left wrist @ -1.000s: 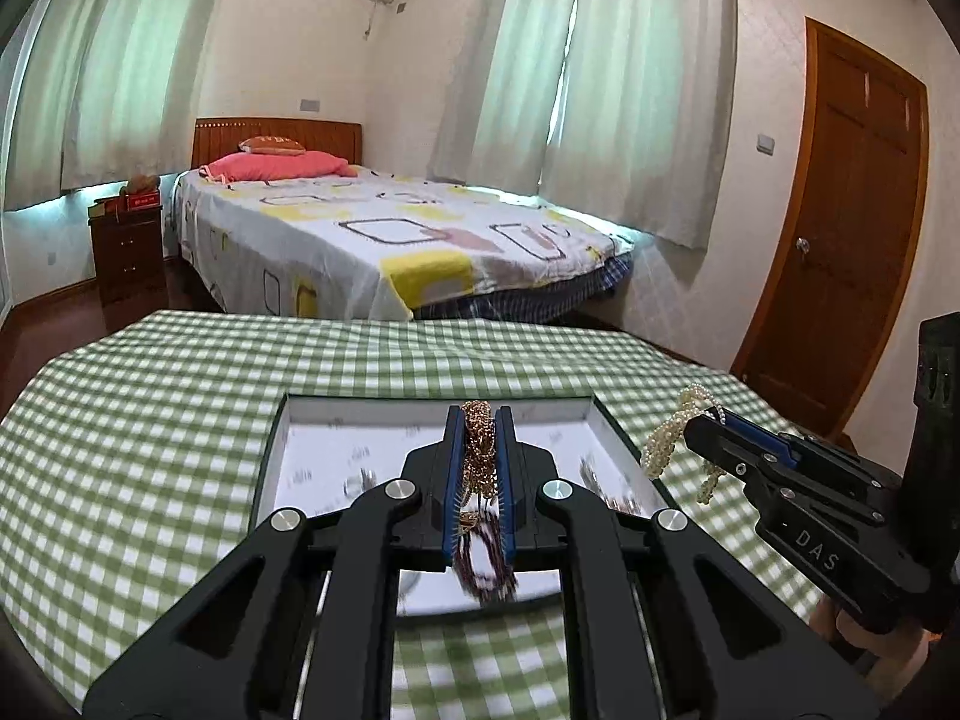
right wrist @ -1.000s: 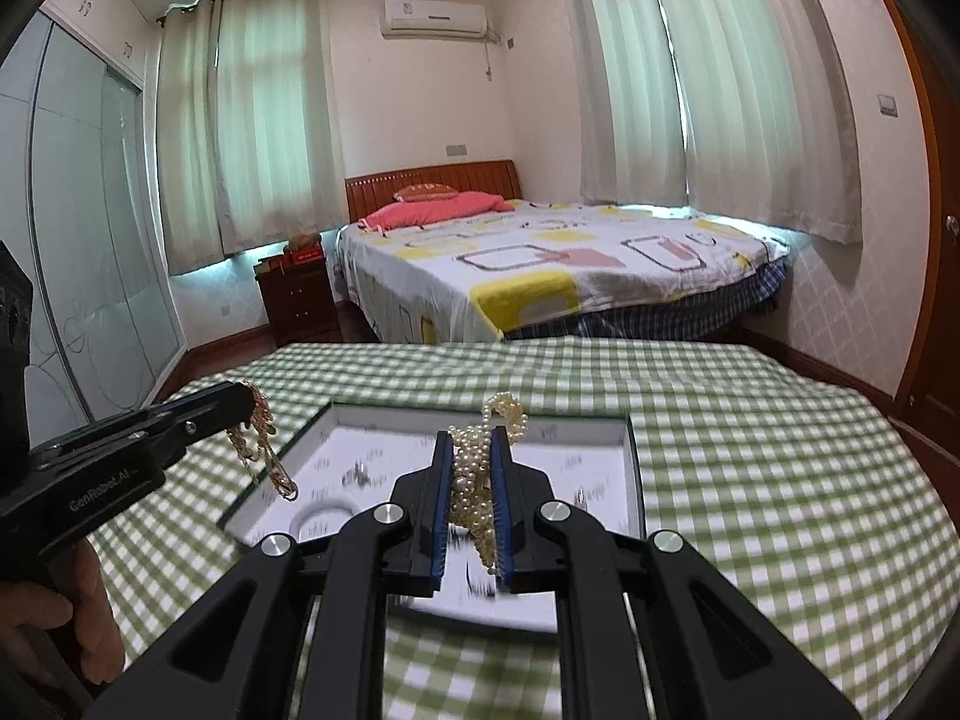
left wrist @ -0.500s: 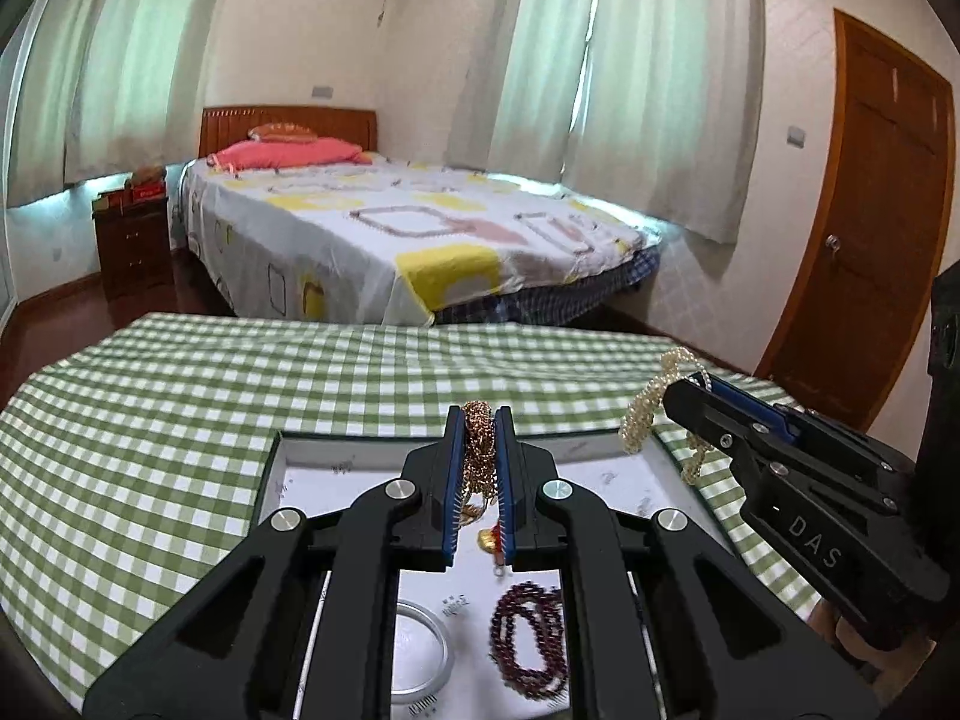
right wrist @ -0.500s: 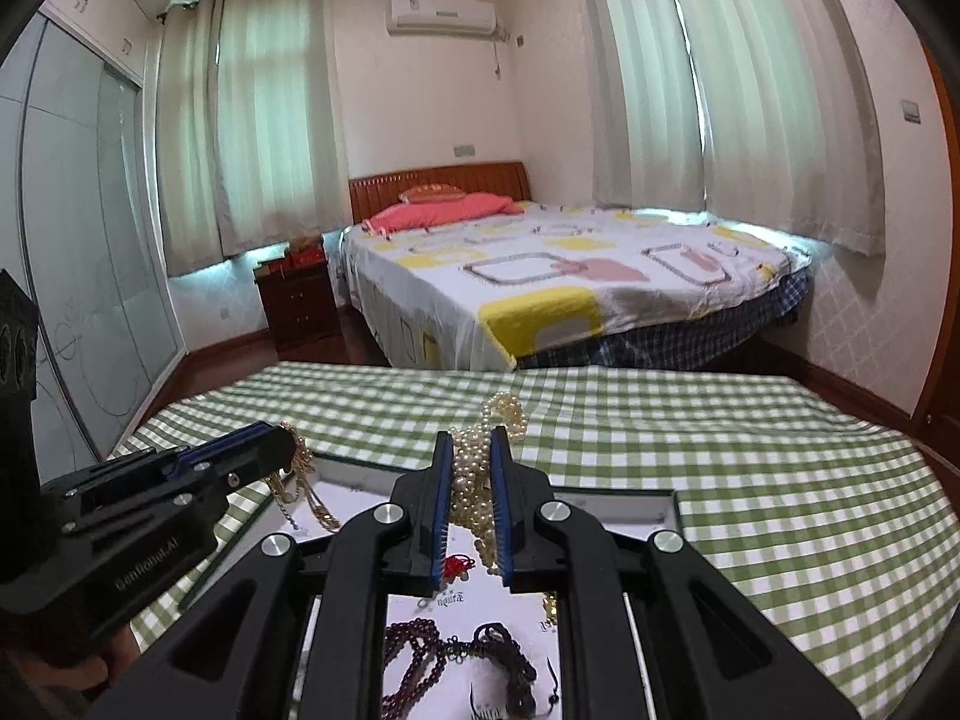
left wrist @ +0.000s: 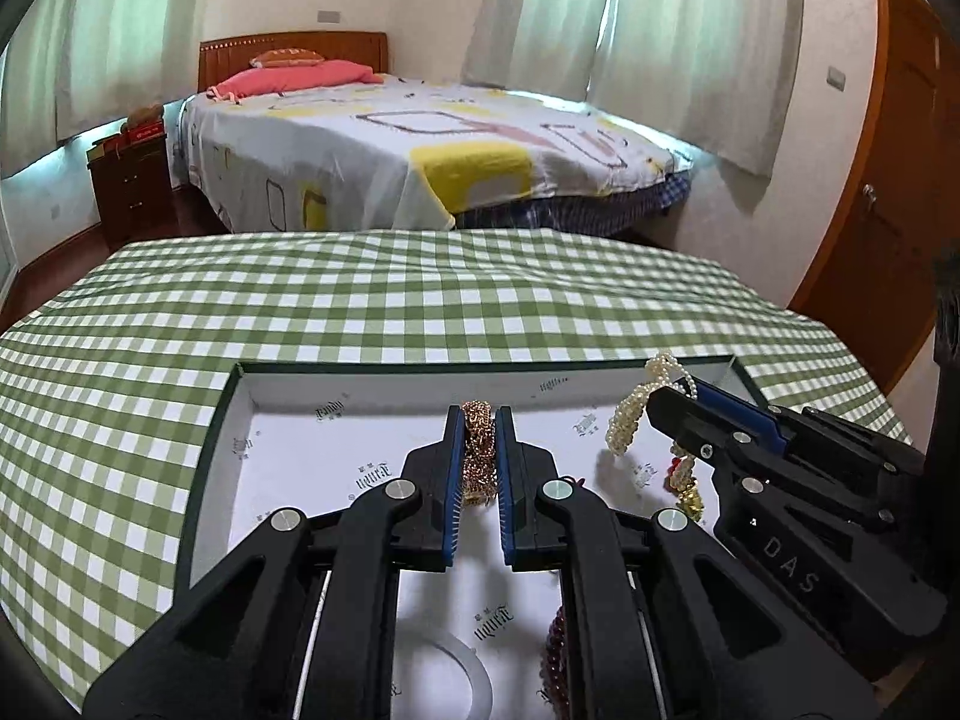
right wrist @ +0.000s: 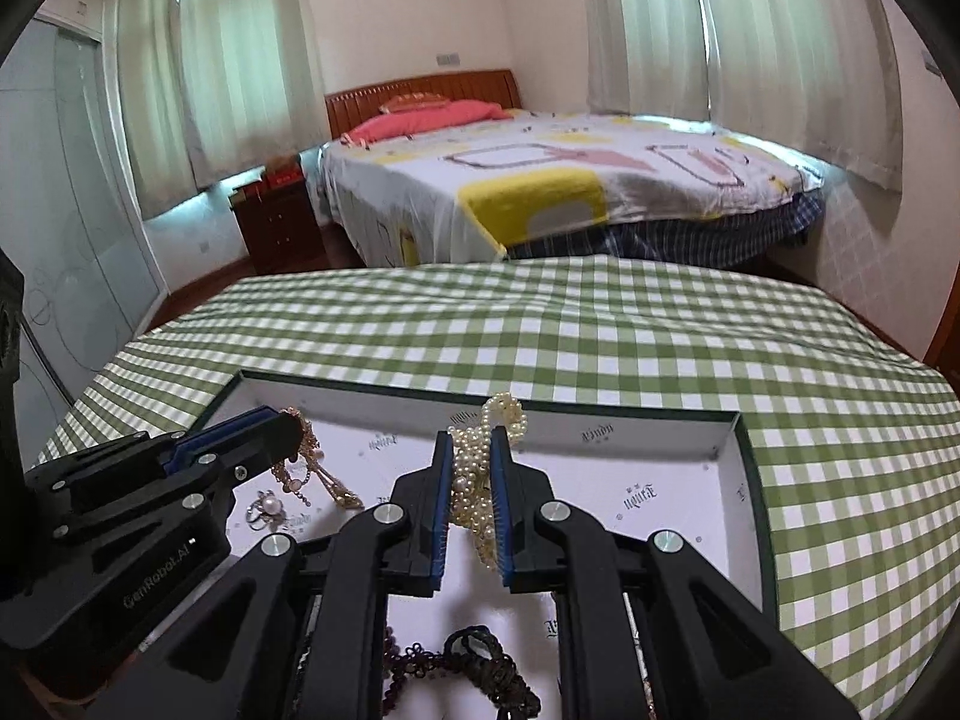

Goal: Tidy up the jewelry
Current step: 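Lower and open the left tool in the tray while the right tool releases the pearl necklace there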

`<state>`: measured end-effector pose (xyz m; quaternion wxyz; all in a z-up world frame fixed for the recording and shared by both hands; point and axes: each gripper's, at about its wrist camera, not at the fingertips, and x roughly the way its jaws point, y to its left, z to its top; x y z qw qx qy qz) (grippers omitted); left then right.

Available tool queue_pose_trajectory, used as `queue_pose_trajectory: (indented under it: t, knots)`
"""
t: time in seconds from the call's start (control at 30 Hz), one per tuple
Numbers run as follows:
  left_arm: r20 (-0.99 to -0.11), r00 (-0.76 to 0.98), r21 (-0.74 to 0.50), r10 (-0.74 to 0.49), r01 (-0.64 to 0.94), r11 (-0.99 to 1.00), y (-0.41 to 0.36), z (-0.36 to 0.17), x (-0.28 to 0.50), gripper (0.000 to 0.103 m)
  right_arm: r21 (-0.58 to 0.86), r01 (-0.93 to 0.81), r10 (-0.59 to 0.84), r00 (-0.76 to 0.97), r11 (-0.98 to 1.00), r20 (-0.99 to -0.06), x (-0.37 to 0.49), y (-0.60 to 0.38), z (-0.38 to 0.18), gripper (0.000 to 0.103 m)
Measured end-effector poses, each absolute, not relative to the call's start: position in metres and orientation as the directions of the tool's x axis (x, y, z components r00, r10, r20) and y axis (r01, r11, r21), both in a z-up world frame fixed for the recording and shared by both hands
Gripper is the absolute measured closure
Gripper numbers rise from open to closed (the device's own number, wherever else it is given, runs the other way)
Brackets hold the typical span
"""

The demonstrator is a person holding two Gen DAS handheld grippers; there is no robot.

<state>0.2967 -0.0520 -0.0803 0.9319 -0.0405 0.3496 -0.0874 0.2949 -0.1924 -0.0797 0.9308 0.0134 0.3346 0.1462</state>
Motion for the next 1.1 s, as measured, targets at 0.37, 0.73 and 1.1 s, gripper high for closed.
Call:
queue_pose_trajectory:
  t: [0.37, 0.73, 1.1]
  knots:
    - [-0.715, 0.676, -0.137, -0.179, 0.116, 0.984, -0.056, -0.089, 0.315, 0.093, 0.115, -0.263, 0.27, 0.685, 0.958, -0.676, 0.309, -0.189, -0.085, 0.09]
    - [-0.725, 0.67, -0.114, -0.158, 0.109, 0.987, -0.062, -0.091, 0.319, 0.093, 0.116, -0.264, 0.268, 0.667, 0.958, -0.695, 0.311, -0.188, -0.089, 0.09]
    - [-0.729, 0.668, -0.106, -0.149, 0.105, 0.989, -0.063, -0.092, 0.318, 0.091, 0.124, -0.261, 0.27, 0.657, 0.957, -0.704, 0.313, -0.187, -0.09, 0.088]
